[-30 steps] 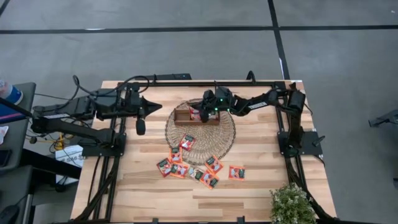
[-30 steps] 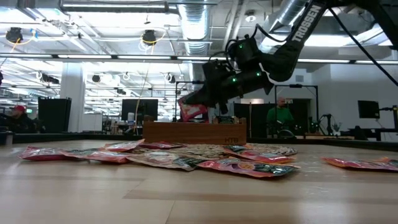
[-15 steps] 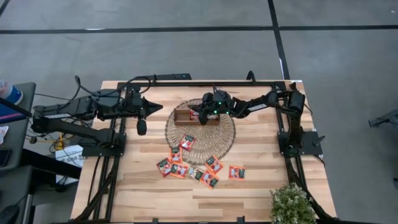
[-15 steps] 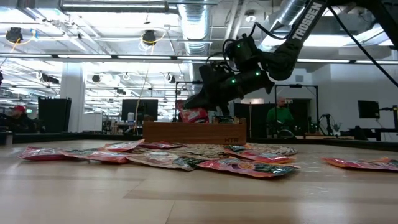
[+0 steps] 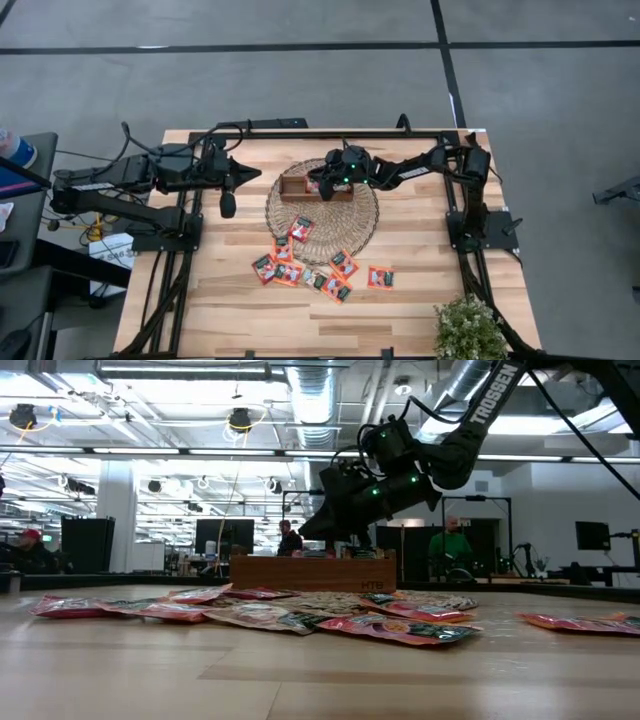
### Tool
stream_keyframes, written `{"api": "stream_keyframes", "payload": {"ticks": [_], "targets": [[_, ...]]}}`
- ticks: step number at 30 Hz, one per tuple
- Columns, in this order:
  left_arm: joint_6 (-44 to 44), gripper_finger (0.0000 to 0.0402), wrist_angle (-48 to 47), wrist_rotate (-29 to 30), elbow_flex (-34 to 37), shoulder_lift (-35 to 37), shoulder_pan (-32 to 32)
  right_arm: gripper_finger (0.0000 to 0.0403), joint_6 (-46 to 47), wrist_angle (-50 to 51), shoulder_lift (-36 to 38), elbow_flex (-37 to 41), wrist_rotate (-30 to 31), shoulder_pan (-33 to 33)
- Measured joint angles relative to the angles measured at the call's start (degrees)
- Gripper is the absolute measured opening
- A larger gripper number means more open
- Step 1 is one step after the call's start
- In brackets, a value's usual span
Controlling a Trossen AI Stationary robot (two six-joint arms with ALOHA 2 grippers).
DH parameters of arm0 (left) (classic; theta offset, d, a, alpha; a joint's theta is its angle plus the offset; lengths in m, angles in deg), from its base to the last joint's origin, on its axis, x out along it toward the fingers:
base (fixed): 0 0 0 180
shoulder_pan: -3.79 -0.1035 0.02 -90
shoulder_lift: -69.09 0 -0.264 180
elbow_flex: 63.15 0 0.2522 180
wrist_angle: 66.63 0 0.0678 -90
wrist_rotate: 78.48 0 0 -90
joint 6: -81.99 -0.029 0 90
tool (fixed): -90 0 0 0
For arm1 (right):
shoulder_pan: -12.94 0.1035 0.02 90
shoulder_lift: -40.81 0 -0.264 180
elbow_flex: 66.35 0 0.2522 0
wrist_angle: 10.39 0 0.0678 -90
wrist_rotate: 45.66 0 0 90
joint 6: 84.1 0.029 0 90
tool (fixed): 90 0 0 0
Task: Pick & Place Tea
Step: Put the left red tea bag into the middle section of the wooden organizer
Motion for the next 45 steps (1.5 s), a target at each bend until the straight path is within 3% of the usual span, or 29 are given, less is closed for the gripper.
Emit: {"api": "stream_keyframes", "payload": {"ticks": [7, 10, 16, 20, 26, 30, 39, 45], "targets": [[1.5, 0.0, -1.32, -0.5, 0.0, -0.41, 0.0, 0.0088, -4.93, -0.58, 1.43, 0.0, -0.01, -0.09], [2.79, 0.0, -1.39, -3.54, 0.69, -1.44, 0.0, 0.0088, -9.17, 0.31, 4.95, 0.0, -0.12, 0.51], [6.47, 0.0, 0.47, -5.01, 9.54, -5.04, 0.04, 0.0088, -16.13, 9.5, 15.11, -0.04, 2.34, 3.34], [15.97, 0.0, -2.46, -4.12, 16.1, -8.18, 0.0, 0.0088, -20.07, 20.53, 22.3, -0.05, 3.23, 5.0], [38.66, 0.0, -3.68, -14.47, 22.87, -12.21, 2.9, 0.0088, -20.91, 32.03, 28.98, -0.06, 3.26, 7.2], [48.65, 0.0006, -4.54, -16.11, 23.87, -15.05, 8.65, 0.0088, -20.99, 34.29, 30.21, -0.04, 3.28, 8.6], [60.59, 0.0087, -4.08, -13.78, 21.11, -22.63, 17.72, 0.0088, -21.87, 35.75, 29.99, -0.04, 4.69, 10.65], [63.15, 0.0134, -4.52, -12.83, 19.83, -27.93, 20.45, 0.0088, -21.8, 35.56, 29.97, 1.26, 4.68, 12.18]]}}
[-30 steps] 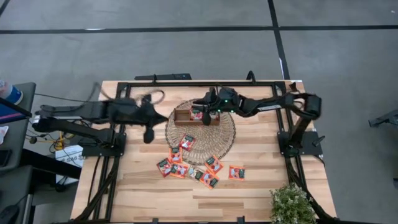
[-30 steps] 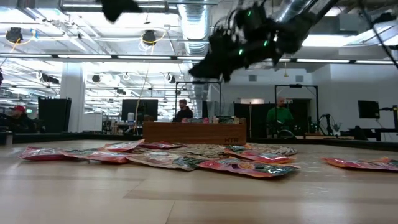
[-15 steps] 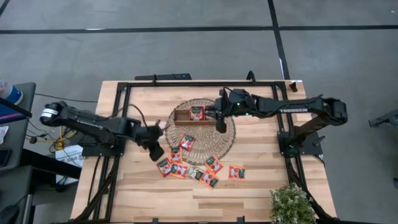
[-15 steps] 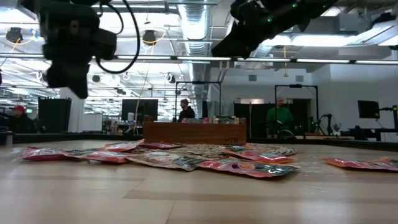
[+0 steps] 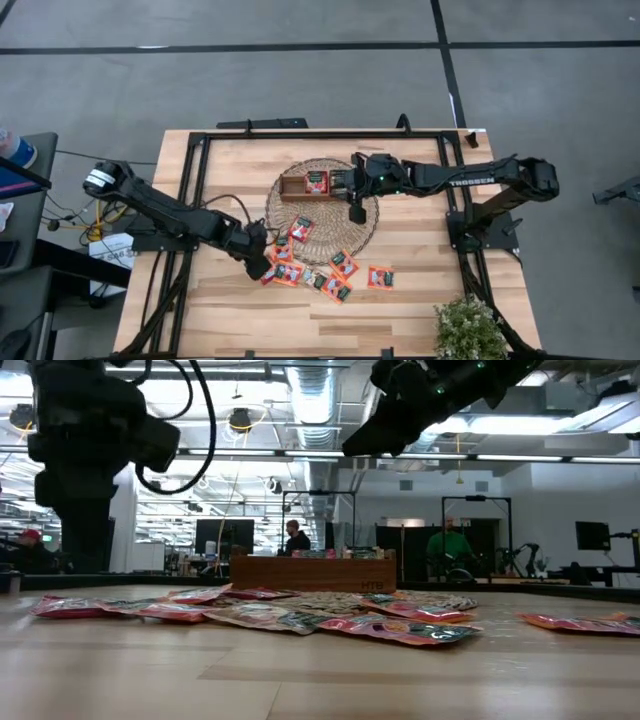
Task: Pick & Place Tea
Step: Put the left red tea bag into the middle section of the wooden organizer
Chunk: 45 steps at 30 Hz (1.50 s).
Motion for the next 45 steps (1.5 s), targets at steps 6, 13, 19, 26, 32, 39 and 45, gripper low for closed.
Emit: {"api": "stream_keyframes", "payload": {"ticks": [6, 13, 19, 26, 32, 39, 45], "targets": [[2.08, 0.0145, -0.84, 0.27, -0.93, -4.15, 0.84, 0.0088, 0.5, 0.4, -0.04, 1.44, 0.91, 1.59], [2.48, 0.0145, -2.41, 0.51, -1.1, -5.89, 0.84, 0.0088, 0.43, -0.44, -0.04, 1.43, 1.39, 3.98], [2.48, 0.0145, -2.23, 0.5, -1.1, -5.91, 0.84, 0.0088, 0.45, -0.18, -0.04, 1.43, 1.4, 4.61], [2.48, 0.0145, -2.25, 1.57, -1.11, -6.02, 0.84, 0.0088, 0.06, -0.09, -0.04, 1.43, 1.45, 4.69], [1.96, 0.0145, -1.49, 0.21, -1.12, -10.52, 0.84, 0.0088, 0.06, 0.0, -0.04, 1.42, 1.3, 4.69], [0.75, 0.0145, 0.57, -0.68, -1.35, -14.04, 0.82, 0.0088, 0.19, 0.01, -0.04, 1.39, 1.26, 4.69], [2.2, 0.0134, 0.27, 0.01, -1.32, -14.1, 0.84, 0.0088, 0.45, 0.0, -0.04, 1.39, 1.26, 4.69]]}}
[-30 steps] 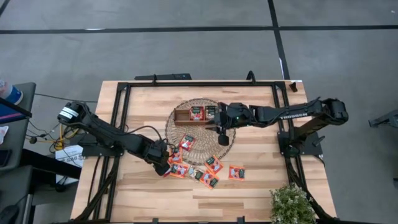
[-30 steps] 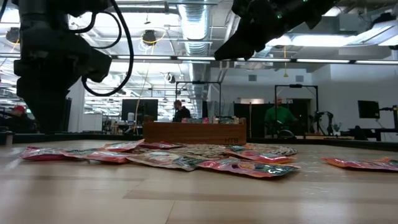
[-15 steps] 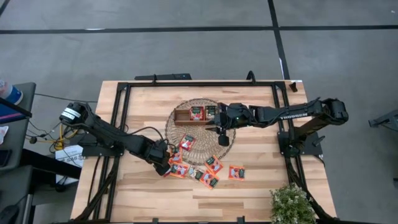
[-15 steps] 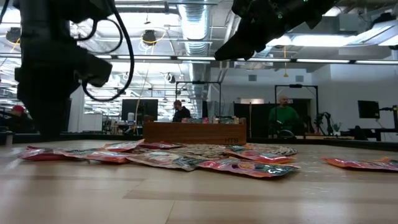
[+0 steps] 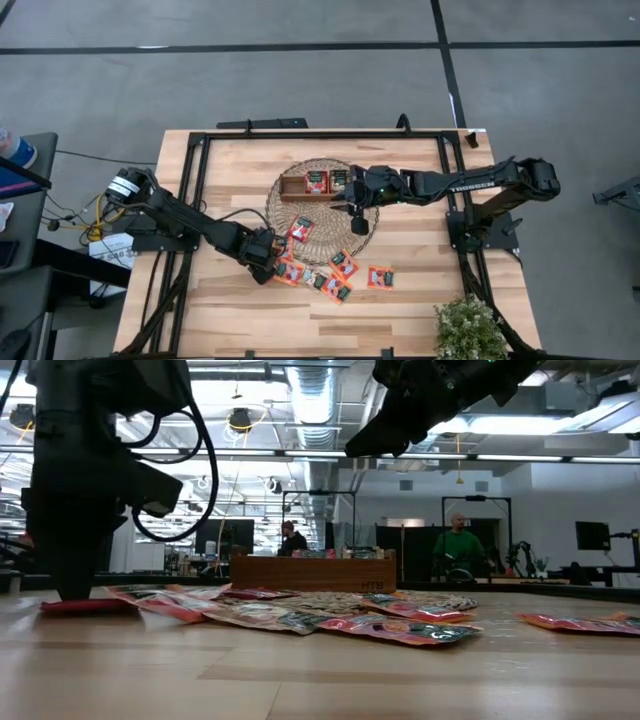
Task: Pick & Place Tea
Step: Put the left red tea bag into the middle section of the wooden organizer
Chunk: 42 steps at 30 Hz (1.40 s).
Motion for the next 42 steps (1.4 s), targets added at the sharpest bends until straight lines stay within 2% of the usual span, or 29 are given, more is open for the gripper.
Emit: {"api": "stream_keyframes", "payload": {"ticks": [3, 11, 18, 24, 30, 38, 42], "targets": [[1.87, 0.0109, -3.3, 1.97, 0.0, -0.08, 0.04, 0.0088, -0.04, 0.0, 0.0, 0.0, -0.02, 0.0], [3.81, 0.0007, -12.55, 8.07, 0.11, -0.2, -0.01, 0.0088, -0.03, 0.0, 0.0, 0.0, -0.09, 0.0], [3.63, 0.0, -16.57, 9.81, -1.35, -0.09, -0.02, 0.0088, -0.01, -0.51, 0.0, 0.0, -0.08, 0.0], [-0.48, 0.0, -23.68, 14.74, -9.8, 0.04, 0.0, 0.0088, 0.03, -2.87, 0.0, 0.0, -0.08, 0.0], [-4.78, 0.0, -26.01, 16.36, -17.04, 0.13, 0.0, 0.0088, 0.03, -3.42, 0.0, -0.02, -0.11, 0.0], [-4.32, 0.0002, -26.43, 15.95, -17.9, 0.17, 0.0, 0.0088, 0.05, -2.58, 0.0, -0.02, -0.26, 0.04], [-1.22, 0.0026, -30.42, 15.68, -17.9, 0.17, 0.02, 0.0088, 0.05, -2.18, 0.0, -0.02, -0.33, 0.04]]}}
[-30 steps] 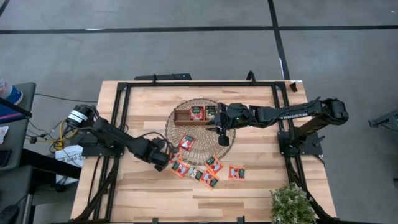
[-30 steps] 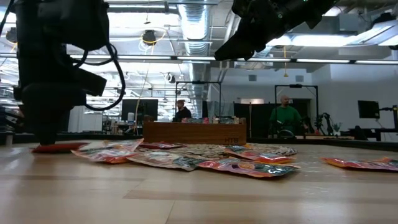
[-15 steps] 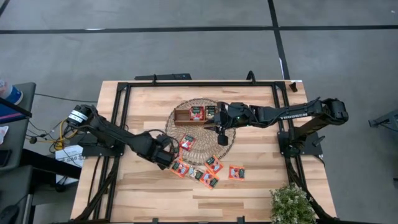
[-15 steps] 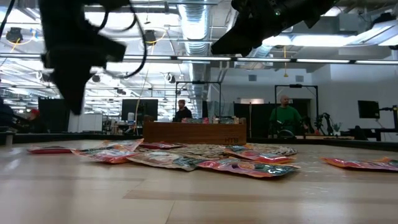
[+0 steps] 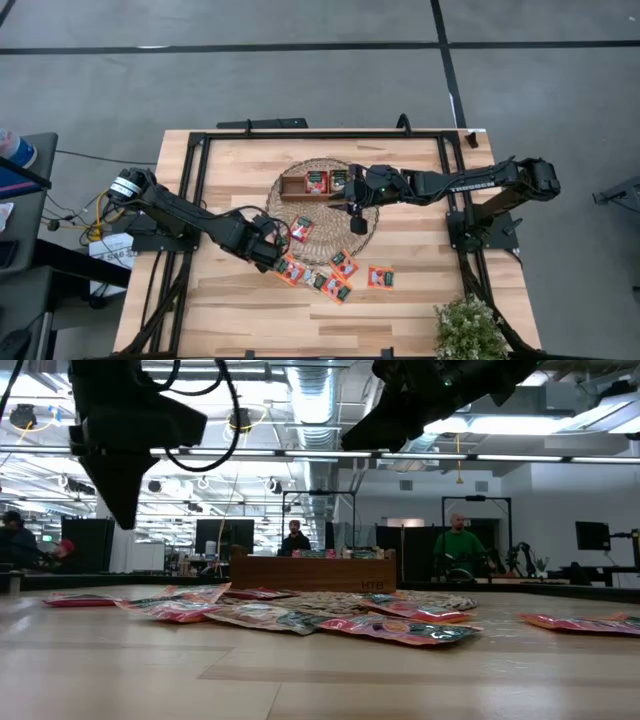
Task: Pick & Place Tea
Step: Put the left red tea bag into the middle section of the wooden organizer
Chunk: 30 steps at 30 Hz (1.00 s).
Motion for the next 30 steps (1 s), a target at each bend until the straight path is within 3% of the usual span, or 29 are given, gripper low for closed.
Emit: {"api": "stream_keyframes", "payload": {"ticks": [6, 13, 23, 30], "targets": [[3.62, 0.009, -1.86, -4.42, 2.45, 0.02, 0.71, 0.0088, -0.01, 0.55, 0.0, 0.0, -0.04, 0.0], [5.57, 0.014, 4.18, -6.66, 6.45, 0.02, 1.42, 0.0088, 0.0, 0.56, 0.0, 0.0, -1.3, 0.0], [7.98, 0.0148, 5.59, -6.8, 12.72, -0.33, 0.75, 0.0088, 0.03, 0.49, 0.0, 0.0, -2.94, 0.0], [7.64, 0.0147, 16.25, -7.59, 17.75, -0.02, -0.78, 0.0088, 0.03, 0.43, 0.0, 0.0, -2.95, 0.0]]}}
